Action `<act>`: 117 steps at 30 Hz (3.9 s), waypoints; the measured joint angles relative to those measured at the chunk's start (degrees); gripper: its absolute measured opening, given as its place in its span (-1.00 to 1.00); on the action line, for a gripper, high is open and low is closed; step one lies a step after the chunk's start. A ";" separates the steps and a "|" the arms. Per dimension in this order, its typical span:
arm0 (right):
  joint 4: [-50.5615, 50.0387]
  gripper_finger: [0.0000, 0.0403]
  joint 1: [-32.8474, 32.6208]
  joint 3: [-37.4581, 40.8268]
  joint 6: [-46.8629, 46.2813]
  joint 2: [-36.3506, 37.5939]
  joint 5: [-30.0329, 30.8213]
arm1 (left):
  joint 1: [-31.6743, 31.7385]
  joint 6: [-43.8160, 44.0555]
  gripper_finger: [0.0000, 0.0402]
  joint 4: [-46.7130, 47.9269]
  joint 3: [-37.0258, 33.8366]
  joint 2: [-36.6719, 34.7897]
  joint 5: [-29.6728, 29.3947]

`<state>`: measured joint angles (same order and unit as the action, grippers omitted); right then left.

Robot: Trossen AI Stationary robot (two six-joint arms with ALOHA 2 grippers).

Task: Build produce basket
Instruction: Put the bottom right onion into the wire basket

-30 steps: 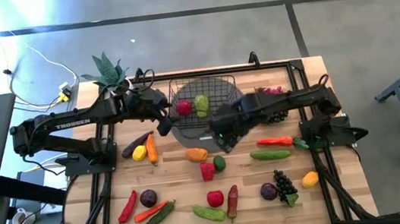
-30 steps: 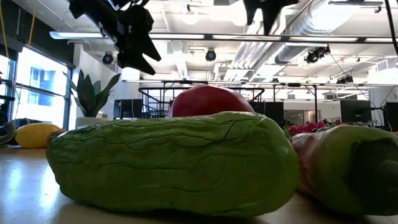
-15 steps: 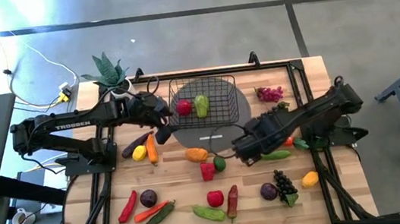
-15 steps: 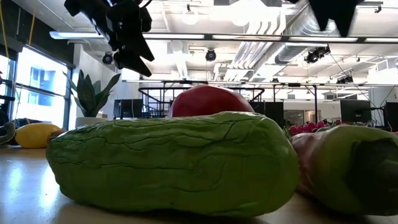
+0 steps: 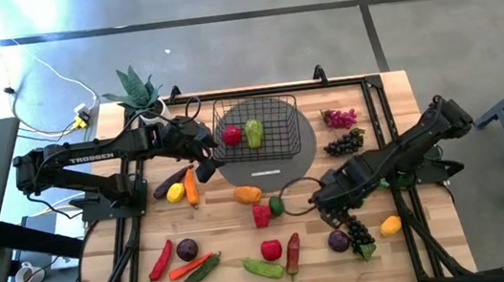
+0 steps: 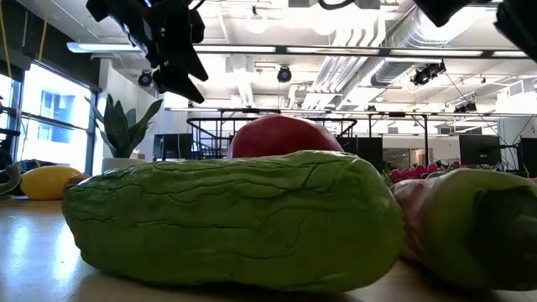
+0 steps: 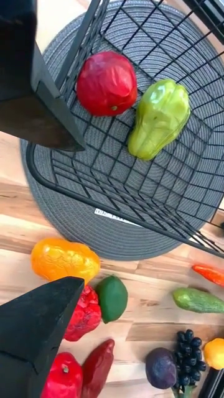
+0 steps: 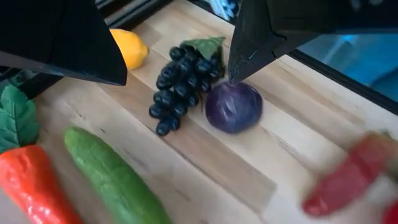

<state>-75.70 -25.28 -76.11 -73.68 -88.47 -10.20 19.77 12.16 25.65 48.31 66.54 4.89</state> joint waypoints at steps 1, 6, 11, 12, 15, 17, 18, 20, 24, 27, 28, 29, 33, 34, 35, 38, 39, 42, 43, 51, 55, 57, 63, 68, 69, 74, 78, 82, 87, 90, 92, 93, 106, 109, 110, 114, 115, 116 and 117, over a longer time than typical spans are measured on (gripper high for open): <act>0.56 0.31 -0.45 0.46 0.40 0.00 -0.05 | 0.01 0.17 0.68 0.00 0.00 0.00 0.01; 5.03 0.31 -2.82 2.44 1.90 -0.02 0.09 | 0.00 1.36 0.68 0.00 0.00 0.00 0.01; 13.38 0.31 -4.93 4.99 3.22 -0.02 0.03 | 0.00 2.01 0.68 0.00 0.00 0.02 0.00; 15.06 0.31 -5.25 5.57 3.21 -0.02 0.03 | 0.00 2.52 0.68 0.00 0.00 0.02 -0.03; 18.97 0.31 -6.17 7.29 2.94 -0.02 0.11 | 0.00 3.82 0.68 0.00 0.00 0.02 -0.10; 20.48 0.31 -6.64 8.52 1.73 -0.02 0.99 | 0.00 4.26 0.68 0.01 0.00 0.02 -0.16; 20.95 0.31 -6.89 9.09 1.59 -0.03 1.36 | 0.00 4.28 0.68 0.00 0.00 0.02 -0.17; 21.99 0.31 -7.31 10.26 1.47 -0.04 1.60 | 0.00 4.92 0.68 0.00 0.00 0.02 -0.18; 24.42 0.31 -8.15 12.94 0.16 -0.04 1.60 | 0.00 5.75 0.68 0.00 0.00 0.02 -0.18; 27.41 0.31 -8.71 14.73 0.15 -0.04 1.53 | 0.00 6.35 0.68 0.01 0.00 0.04 -0.19; 28.89 0.31 -8.91 15.41 0.07 -0.04 1.29 | 0.00 6.65 0.68 0.01 0.00 0.04 -0.21; 30.18 0.31 -9.10 15.92 0.01 -0.06 1.13 | 0.00 6.75 0.68 0.01 0.00 0.04 -0.33; 34.50 0.31 -9.91 17.71 0.00 -0.07 1.43 | 0.00 7.26 0.68 0.02 0.00 0.04 -0.45; 34.87 0.31 -10.08 18.14 0.00 -0.07 1.64 | 0.00 7.41 0.68 0.02 0.00 0.04 -0.45; 35.05 0.31 -10.11 18.54 0.00 -0.08 1.82 | 0.00 7.42 0.68 0.02 0.00 0.04 -0.47; 35.34 0.31 -10.11 19.79 -0.03 -0.09 2.17 | 0.00 8.28 0.68 0.02 0.00 0.04 -0.51; 35.37 0.31 -10.09 20.11 -0.03 -0.10 2.22 | 0.00 8.63 0.68 0.02 0.00 0.04 -0.53; 36.46 0.31 -10.09 20.85 0.00 -0.13 2.71 | 0.00 8.74 0.68 0.02 0.00 0.04 -0.58; 36.58 0.31 -10.09 20.85 0.14 -0.37 2.87 | 0.02 8.89 0.68 0.02 0.00 0.04 -0.60; 39.01 0.31 -10.11 20.61 1.98 -5.48 0.18 | 0.00 8.92 0.68 0.02 0.00 0.04 -0.60; 39.19 0.31 -10.06 20.50 2.11 -7.12 -0.21 | 0.00 9.33 0.68 0.02 0.00 0.04 -0.60; 39.33 0.31 -10.07 20.54 1.75 -7.46 -0.18 | 0.00 9.35 0.68 0.02 0.00 0.04 -0.60; 39.75 0.29 -9.69 20.39 1.69 -9.19 -0.89 | 0.00 9.30 0.68 0.02 0.00 0.04 -0.60; 39.82 0.10 -8.51 20.39 0.07 -9.62 -2.53 | 0.00 9.00 0.68 0.02 0.00 0.04 -0.60; 39.82 0.03 -8.35 20.39 -0.38 -9.62 -2.90 | 0.00 8.78 0.68 0.02 0.00 0.04 -0.60; 39.91 -0.26 -8.18 20.42 -2.41 -9.64 -3.11 | 0.00 8.19 0.68 0.02 0.00 0.04 -0.61; 39.91 -0.35 -8.08 20.45 -5.43 -9.68 -3.31 | 0.00 7.59 0.68 0.02 0.00 0.04 -0.62; 39.97 -0.37 -8.08 20.23 -6.33 -9.77 -3.43 | 0.02 7.00 0.68 0.02 0.00 0.04 -0.62; 38.43 -0.37 -8.10 17.65 -5.34 -10.31 -2.78 | 0.02 6.69 0.68 0.02 0.00 0.04 -0.60; 37.46 -0.37 -8.15 15.64 -4.91 -10.46 -1.57 | 0.02 6.69 0.68 0.02 0.00 0.04 -0.60; 37.00 -0.38 -8.14 14.56 -4.66 -10.60 -0.22 | 0.02 6.69 0.68 0.02 0.00 0.04 -0.60; 37.00 -0.39 -8.11 14.05 -4.50 -10.67 0.78 | 0.02 6.69 0.68 0.02 0.00 0.04 -0.60; 30.90 -0.39 -6.79 5.43 -7.51 -10.45 3.24 | 0.02 5.74 0.68 0.00 0.00 -0.55 -0.60; 27.64 -0.39 -5.43 2.11 -7.37 -10.43 5.24 | 0.03 4.02 0.68 -0.02 0.00 -1.40 -0.60; 26.53 -0.39 -4.83 1.02 -7.34 -10.43 6.36 | 0.13 3.60 0.68 0.00 0.00 -1.72 -0.59; 22.63 -0.39 -1.89 -3.63 -5.58 -10.41 10.78 | 0.22 1.08 0.68 -0.09 0.02 -3.27 -0.60; 21.70 -0.39 -0.97 -4.78 -4.62 -10.38 11.70 | 0.22 0.22 0.68 -0.09 0.02 -3.54 -0.60; 20.79 -0.39 0.00 -5.83 -3.58 -10.38 12.64 | 0.22 -0.65 0.68 -0.02 0.02 -3.86 -0.60; 20.18 -0.39 1.00 -6.87 -2.45 -10.38 13.60 | 0.22 -1.44 0.68 -0.05 0.02 -4.24 -0.59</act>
<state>-55.52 -24.29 -82.99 -76.12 -98.85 3.40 19.99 10.72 25.60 48.34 62.30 4.31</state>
